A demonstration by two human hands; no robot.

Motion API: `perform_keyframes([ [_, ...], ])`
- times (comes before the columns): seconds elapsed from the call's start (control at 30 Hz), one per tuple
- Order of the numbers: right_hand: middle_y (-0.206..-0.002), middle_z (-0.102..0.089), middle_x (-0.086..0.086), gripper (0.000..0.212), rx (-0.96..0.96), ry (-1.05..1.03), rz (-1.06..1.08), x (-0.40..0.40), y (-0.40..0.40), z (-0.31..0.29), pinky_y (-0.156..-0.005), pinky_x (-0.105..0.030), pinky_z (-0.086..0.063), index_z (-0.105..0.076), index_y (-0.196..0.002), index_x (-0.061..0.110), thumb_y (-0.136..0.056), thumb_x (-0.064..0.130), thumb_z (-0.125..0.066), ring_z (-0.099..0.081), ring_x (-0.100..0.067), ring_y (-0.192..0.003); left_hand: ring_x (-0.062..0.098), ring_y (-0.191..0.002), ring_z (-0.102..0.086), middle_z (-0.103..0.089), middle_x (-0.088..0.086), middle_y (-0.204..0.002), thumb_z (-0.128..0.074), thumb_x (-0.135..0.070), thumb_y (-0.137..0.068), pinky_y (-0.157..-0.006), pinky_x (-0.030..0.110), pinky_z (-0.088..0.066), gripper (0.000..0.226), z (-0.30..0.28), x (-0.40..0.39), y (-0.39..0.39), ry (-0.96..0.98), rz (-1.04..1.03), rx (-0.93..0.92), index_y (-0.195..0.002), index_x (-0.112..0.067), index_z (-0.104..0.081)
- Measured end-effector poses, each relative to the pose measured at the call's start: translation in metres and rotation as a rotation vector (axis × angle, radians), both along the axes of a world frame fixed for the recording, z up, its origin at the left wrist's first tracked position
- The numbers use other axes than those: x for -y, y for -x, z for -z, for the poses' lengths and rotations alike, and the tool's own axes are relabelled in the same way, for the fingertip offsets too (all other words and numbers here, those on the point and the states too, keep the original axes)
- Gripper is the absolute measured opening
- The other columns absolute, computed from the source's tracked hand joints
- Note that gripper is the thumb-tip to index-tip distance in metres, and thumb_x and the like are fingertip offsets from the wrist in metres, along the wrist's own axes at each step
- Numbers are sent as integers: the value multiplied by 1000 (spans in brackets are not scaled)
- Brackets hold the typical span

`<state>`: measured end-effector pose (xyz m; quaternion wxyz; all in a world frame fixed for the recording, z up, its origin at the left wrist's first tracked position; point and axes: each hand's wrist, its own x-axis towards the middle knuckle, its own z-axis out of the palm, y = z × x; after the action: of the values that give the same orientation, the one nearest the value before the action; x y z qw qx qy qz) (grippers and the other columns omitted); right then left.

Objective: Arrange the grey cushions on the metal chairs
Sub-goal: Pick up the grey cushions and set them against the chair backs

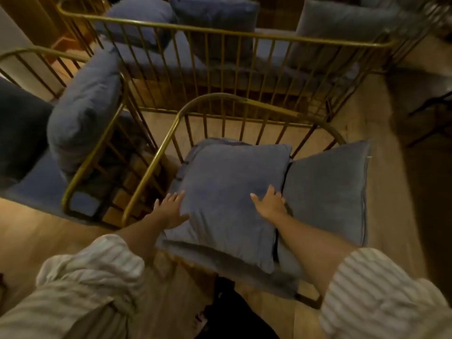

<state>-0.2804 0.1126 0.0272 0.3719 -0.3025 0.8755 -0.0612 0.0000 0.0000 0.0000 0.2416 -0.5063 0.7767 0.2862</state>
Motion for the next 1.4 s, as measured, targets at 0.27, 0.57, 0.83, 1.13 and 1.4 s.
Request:
perform_keyframes([
  [0.27, -158, -23, -24, 93, -192, 104, 334, 24, -2, 59, -111, -60, -32, -9, -161, 16, -93, 70, -44, -28, -44, -143, 32, -150, -20, -12, 9, -165, -44, -73, -86, -120, 51, -23, 101, 63, 46, 27, -224, -278, -120, -158, -14, -4],
  [0.57, -148, -44, -25, 95, -378, 386, 444, 21, -15, 93, -110, -54, -38, -28, -156, 11, -87, 75, -43, -44, -43, -135, 41, -137, -41, -39, 16, -154, -55, -70, -83, -114, 49, -35, 92, 127, 81, 43, -281, -878, -355, -151, -12, -33],
  [0.83, -153, -45, -12, 85, -341, 528, 528, 20, -10, 100, -109, -34, -38, -34, -155, 13, -89, 56, -67, -46, -30, -139, 34, -136, -45, -43, 8, -152, -65, -89, -51, -115, 51, -34, 124, 152, 111, 49, -440, -1226, -550, -148, -16, -41],
  [1.13, -154, -49, -4, 72, -190, 745, 670, 25, 0, 56, -118, -38, -39, -41, -153, 15, -95, 51, -63, -45, -18, -141, 34, -121, -57, -60, 12, -135, -74, -55, -77, -104, 46, -46, 72, 49, 112, 43, -191, -1109, -637, -129, -7, -59],
  [1.4, -148, -55, -7, 61, -159, 903, 625, 56, 18, -33, -115, -41, -42, -49, -148, 12, -99, 46, -58, -50, -21, -138, 29, -113, -61, -64, 6, -129, -74, -61, -74, -88, 36, -48, 74, -64, 128, 32, -93, -1127, -814, -128, -12, -62],
])
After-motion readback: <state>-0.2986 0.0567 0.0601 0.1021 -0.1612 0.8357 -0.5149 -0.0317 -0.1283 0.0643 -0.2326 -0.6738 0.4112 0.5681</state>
